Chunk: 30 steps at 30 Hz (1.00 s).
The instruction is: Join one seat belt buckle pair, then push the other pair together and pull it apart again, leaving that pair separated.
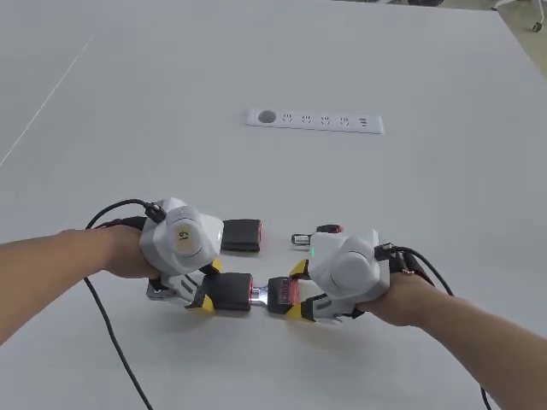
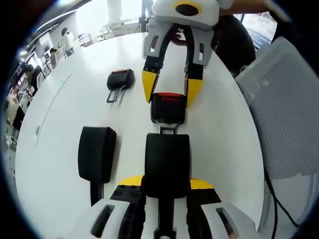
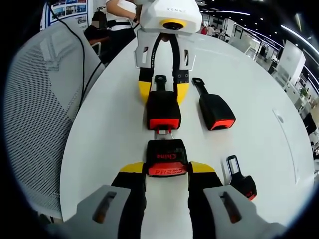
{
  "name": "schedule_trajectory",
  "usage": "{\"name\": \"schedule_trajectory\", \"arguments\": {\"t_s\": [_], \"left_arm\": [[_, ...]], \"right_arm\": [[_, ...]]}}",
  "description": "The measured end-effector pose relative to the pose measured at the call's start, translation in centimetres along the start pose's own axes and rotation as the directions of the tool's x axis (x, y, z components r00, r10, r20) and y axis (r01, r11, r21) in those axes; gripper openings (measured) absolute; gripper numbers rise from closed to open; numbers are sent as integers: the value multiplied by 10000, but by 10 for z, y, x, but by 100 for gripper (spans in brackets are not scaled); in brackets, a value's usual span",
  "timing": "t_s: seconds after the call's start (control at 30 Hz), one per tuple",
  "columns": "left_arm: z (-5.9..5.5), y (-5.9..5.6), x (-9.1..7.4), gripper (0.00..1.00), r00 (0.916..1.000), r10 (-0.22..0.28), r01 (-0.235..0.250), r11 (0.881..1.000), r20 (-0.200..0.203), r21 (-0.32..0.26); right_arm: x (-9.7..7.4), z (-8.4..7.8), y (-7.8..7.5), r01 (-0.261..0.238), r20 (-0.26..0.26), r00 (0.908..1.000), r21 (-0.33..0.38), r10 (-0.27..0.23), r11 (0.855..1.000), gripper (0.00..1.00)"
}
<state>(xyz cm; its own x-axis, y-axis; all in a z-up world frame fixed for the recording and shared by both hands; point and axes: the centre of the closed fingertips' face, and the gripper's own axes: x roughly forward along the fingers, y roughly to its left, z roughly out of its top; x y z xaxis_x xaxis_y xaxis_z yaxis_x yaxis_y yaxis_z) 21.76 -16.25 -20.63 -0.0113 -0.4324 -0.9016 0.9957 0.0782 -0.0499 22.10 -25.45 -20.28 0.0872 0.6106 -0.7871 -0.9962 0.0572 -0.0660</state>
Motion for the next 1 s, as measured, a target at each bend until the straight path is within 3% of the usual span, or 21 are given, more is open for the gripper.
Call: {"name": "schedule_trajectory", "arguments": {"t_s": [0.33, 0.47, 0.77, 1.0], "left_arm": [[0, 1, 1, 30, 9998, 20, -20, 10000, 184, -10], [0, 2, 2, 30, 9991, 118, -107, 9995, 398, -285], [1, 1, 3, 30, 9998, 49, -50, 10000, 197, 63], [1, 2, 4, 30, 9996, 85, -84, 10000, 261, -31]], "right_arm": [[-1, 0, -1, -11, 15, 10000, -51, 11, 10000, 29], [0, 1, -1, 2, 8, 10000, 151, -2, 9999, 29], [1, 0, -3, -60, -81, 9999, -63, 59, 10000, 28], [6, 6, -1, -102, -121, 9999, 0, 102, 9999, 28]]}}
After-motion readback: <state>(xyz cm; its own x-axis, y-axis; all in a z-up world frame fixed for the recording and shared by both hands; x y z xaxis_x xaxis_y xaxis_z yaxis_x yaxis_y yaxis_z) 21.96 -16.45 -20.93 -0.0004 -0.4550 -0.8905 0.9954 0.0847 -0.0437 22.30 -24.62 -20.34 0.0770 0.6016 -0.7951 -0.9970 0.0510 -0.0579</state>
